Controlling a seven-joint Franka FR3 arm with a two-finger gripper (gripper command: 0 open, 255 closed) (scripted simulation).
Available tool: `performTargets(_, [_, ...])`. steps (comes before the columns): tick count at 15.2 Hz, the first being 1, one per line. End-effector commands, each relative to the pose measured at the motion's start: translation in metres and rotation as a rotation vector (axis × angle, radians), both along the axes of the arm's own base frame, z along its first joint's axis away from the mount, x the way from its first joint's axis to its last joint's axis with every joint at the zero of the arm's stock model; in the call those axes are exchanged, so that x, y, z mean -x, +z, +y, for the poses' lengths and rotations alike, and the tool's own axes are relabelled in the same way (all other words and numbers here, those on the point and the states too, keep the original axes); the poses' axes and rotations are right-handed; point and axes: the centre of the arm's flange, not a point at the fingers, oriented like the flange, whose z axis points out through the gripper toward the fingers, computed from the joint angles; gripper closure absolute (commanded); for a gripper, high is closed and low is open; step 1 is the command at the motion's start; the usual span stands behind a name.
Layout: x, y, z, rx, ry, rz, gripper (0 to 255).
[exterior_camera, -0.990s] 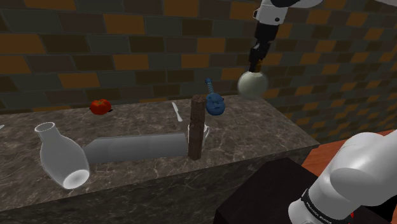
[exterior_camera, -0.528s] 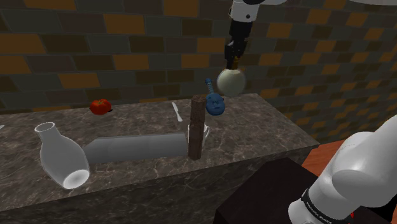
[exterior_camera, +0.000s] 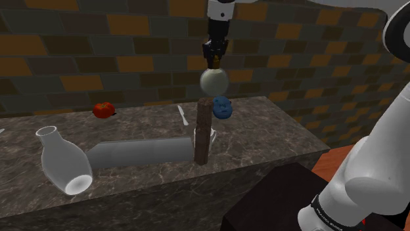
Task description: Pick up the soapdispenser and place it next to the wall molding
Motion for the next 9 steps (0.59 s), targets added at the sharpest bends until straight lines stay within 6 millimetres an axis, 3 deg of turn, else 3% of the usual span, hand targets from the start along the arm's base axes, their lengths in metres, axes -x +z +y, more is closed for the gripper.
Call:
performTargets(1, [-0.019, 0.002, 0.018, -0.001, -0.001, -0.002, 255])
performTargets(8, [-0.09, 0.003, 0.083, -0.001, -0.001, -0.002, 255])
performTargets(9, [-0.09, -0.003, 0.083, -0.001, -0.001, -0.002, 255])
